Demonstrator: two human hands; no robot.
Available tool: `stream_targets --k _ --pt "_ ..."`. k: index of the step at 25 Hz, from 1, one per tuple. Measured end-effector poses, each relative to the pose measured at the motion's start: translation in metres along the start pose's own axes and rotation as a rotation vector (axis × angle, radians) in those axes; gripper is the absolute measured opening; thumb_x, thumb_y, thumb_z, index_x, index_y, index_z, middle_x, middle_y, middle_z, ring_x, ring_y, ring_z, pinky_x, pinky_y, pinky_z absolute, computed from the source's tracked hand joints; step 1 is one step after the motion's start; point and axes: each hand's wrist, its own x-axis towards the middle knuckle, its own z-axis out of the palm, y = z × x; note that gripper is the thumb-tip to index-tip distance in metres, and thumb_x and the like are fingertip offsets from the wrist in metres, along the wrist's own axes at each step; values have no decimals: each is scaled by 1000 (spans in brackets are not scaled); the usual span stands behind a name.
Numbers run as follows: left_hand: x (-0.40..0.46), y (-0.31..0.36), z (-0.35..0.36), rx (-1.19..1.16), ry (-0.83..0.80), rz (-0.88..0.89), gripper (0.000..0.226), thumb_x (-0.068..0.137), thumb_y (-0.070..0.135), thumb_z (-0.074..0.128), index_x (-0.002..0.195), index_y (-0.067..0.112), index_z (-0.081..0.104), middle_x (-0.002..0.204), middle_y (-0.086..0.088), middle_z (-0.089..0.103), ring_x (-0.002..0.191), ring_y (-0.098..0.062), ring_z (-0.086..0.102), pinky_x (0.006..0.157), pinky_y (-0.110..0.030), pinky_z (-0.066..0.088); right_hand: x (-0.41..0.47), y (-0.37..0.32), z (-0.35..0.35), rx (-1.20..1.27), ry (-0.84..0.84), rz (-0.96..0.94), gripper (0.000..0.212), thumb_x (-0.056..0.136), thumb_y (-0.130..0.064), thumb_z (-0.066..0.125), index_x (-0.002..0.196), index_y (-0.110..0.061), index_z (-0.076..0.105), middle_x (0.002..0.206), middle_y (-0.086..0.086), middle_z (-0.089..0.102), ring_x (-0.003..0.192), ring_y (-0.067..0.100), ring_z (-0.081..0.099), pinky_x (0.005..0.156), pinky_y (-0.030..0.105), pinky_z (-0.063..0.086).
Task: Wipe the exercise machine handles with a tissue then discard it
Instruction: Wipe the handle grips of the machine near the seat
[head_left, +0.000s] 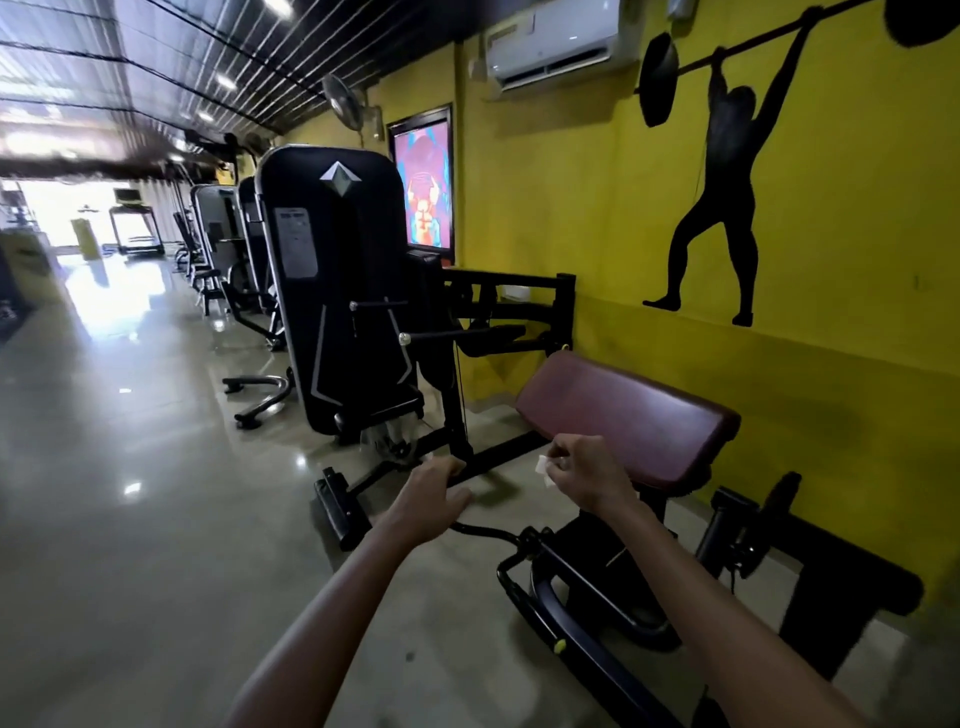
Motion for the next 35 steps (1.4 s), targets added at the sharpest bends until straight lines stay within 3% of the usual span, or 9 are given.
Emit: stream_targets --k 6,9,17,21,24,26,30,33,35 --pt "122 -61 30 5 -97 47 35 91 23 59 122 7 56 116 -7 58 110 -18 53 92 -23 39 108 46 57 40 27 135 6 80 -14 63 81 -13 69 81 1 70 77 18 66 66 32 53" --pt "188 -85 47 -13 -165 74 41 91 28 60 127 9 54 124 -6 57 117 -18 52 101 -31 41 156 71 74 40 40 216 5 78 -14 63 78 -14 68 80 3 71 77 18 66 67 29 51" --pt "336 -122 111 -90 -371 259 40 91 24 60 127 7 54 126 -6 57 116 -18 53 94 -24 39 239 127 99 -38 152 477 16 70 -12 62 62 -25 61 72 -2 69 71 17 64 64 29 51" --pt "393 -137 137 -173 -493 433 38 88 19 64 122 4 57 122 -9 60 115 -21 54 87 -19 38 258 134 113 -52 272 639 12 74 -9 64 67 -19 66 72 2 70 68 15 65 59 24 48" --pt "431 -146 149 -221 -623 592 40 87 19 65 123 5 57 123 -9 60 116 -20 55 90 -22 40 261 127 126 -78 372 785 14 77 -14 65 64 -20 64 72 -4 69 72 12 65 59 25 48" --pt "453 -145 159 -266 -689 679 39 87 18 66 123 3 58 122 -11 61 113 -21 58 90 -20 42 258 121 130 -89 416 876 11 80 -16 65 69 -14 66 70 -11 66 74 5 63 55 16 42" --pt "470 -137 181 -334 -845 815 42 89 20 63 127 4 55 126 -11 58 117 -21 56 99 -30 45 245 121 134 -124 543 1008 15 81 -19 65 68 -12 66 68 -16 63 74 3 61 57 17 44" --pt "479 -130 200 -336 -936 914 42 91 22 61 129 7 53 128 -8 56 120 -18 52 101 -26 41 243 133 139 -141 641 1083 18 82 -17 66 67 -7 65 62 -16 62 61 -7 57 50 7 41" --pt "481 -130 213 -342 -997 964 42 91 24 60 130 8 52 128 -6 56 120 -16 52 99 -21 38 247 144 144 -159 680 1114 20 82 -19 67 67 -7 64 63 -10 63 61 -6 57 51 9 41"
